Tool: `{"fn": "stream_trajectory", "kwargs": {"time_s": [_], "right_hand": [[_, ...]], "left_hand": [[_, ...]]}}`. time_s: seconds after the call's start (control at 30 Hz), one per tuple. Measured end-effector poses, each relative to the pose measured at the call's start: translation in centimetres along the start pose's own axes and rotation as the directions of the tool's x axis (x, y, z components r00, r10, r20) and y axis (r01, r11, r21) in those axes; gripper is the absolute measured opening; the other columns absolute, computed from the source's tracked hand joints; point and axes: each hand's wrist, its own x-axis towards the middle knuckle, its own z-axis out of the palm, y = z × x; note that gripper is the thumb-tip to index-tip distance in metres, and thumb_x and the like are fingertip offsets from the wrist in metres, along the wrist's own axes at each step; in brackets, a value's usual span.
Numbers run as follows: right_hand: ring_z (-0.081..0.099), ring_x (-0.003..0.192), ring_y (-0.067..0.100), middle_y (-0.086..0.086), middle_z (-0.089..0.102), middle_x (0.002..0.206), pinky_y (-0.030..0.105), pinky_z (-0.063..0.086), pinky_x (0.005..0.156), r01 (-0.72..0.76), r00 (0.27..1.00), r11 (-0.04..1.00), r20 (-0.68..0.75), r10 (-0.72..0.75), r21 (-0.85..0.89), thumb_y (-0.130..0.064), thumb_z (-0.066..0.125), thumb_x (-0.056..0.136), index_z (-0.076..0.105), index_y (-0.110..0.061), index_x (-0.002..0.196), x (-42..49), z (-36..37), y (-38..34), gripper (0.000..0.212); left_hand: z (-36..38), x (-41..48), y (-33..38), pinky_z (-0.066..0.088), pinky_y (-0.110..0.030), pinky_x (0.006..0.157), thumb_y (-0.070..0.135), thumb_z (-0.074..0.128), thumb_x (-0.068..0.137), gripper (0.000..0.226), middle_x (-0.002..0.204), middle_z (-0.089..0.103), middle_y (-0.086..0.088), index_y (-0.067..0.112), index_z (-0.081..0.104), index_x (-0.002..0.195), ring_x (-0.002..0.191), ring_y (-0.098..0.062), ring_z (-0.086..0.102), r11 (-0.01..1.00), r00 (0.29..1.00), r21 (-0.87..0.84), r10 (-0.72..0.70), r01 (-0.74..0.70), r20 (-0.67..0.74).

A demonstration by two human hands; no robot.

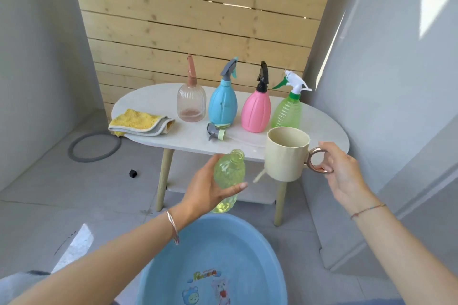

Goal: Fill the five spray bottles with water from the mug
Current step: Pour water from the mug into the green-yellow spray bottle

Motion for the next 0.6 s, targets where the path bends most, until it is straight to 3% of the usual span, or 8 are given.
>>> {"fn": "stream_trajectory", "kwargs": {"time_s": [0.1, 0.2, 0.37, 0.43, 0.53, 0.6], "right_hand": [[0.024, 0.037, 0.006, -0.014, 0.025, 0.038, 0.024, 0.024, 0.058, 0.004, 0.99, 0.999, -0.142, 0.003, 0.045, -0.017, 0.064, 0.085, 0.045, -0.021, 0.066, 2.7, -1.3, -0.6, 0.027], [0.025, 0.049, 0.012, -0.011, 0.03, 0.045, 0.023, 0.021, 0.056, 0.008, 0.96, 0.999, -0.279, 0.007, 0.053, -0.02, 0.066, 0.083, 0.038, -0.022, 0.057, 4.7, -2.3, -0.2, 0.038], [0.028, 0.057, 0.013, -0.003, 0.032, 0.061, 0.024, 0.024, 0.056, 0.028, 0.925, 0.997, -0.38, 0.0, 0.067, -0.021, 0.064, 0.088, 0.043, -0.02, 0.057, 6.5, -2.6, 1.0, 0.037], [0.03, 0.059, 0.014, -0.001, 0.032, 0.064, 0.023, 0.026, 0.057, 0.019, 0.919, 0.998, -0.394, 0.008, 0.065, -0.023, 0.063, 0.089, 0.043, -0.019, 0.058, 7.0, -2.6, 1.2, 0.037], [0.033, 0.062, 0.014, -0.001, 0.035, 0.066, 0.021, 0.028, 0.06, -0.002, 0.921, 0.997, -0.388, 0.03, 0.071, -0.027, 0.063, 0.09, 0.046, -0.017, 0.06, 7.7, -2.5, 1.8, 0.035], [0.032, 0.064, 0.015, -0.001, 0.033, 0.067, 0.02, 0.028, 0.061, -0.01, 0.928, 0.997, -0.372, 0.036, 0.072, -0.031, 0.062, 0.091, 0.047, -0.017, 0.061, 8.0, -2.4, 2.2, 0.036]], "left_hand": [[-0.1, 2.1, 1.1, 0.04, -0.019, 0.092, 0.055, 0.081, 0.066, 0.075, 0.118, 0.062, 0.006, 0.02, 0.048, 0.124, 0.114, -0.012, 0.056, 0.999, 1.0, -0.032, 0.019, -0.019, -0.001], [0.1, 3.3, 1.6, 0.042, -0.031, 0.106, 0.075, 0.076, 0.058, 0.099, 0.127, 0.062, 0.003, 0.015, 0.049, 0.132, 0.122, -0.012, 0.055, 0.997, 0.998, -0.059, 0.045, -0.047, -0.036], [1.4, 4.9, 2.8, 0.047, -0.016, 0.094, 0.048, 0.081, 0.064, 0.069, 0.112, 0.068, 0.01, 0.02, 0.058, 0.123, 0.105, 0.002, 0.062, 0.977, 0.994, -0.198, 0.054, -0.073, -0.097], [1.9, 5.6, 3.2, 0.046, -0.011, 0.089, 0.05, 0.082, 0.065, 0.069, 0.111, 0.068, 0.01, 0.02, 0.058, 0.122, 0.104, 0.004, 0.062, 0.971, 0.992, -0.222, 0.066, -0.089, -0.108], [2.3, 6.3, 3.3, 0.046, -0.015, 0.087, 0.064, 0.079, 0.06, 0.076, 0.109, 0.067, 0.014, 0.022, 0.057, 0.12, 0.103, 0.002, 0.062, 0.973, 0.99, -0.21, 0.073, -0.097, -0.122], [2.6, 6.5, 3.4, 0.042, -0.008, 0.085, 0.069, 0.075, 0.058, 0.078, 0.111, 0.065, 0.016, 0.024, 0.057, 0.12, 0.105, 0.006, 0.059, 0.978, 0.988, -0.179, 0.086, -0.109, -0.131]]}}
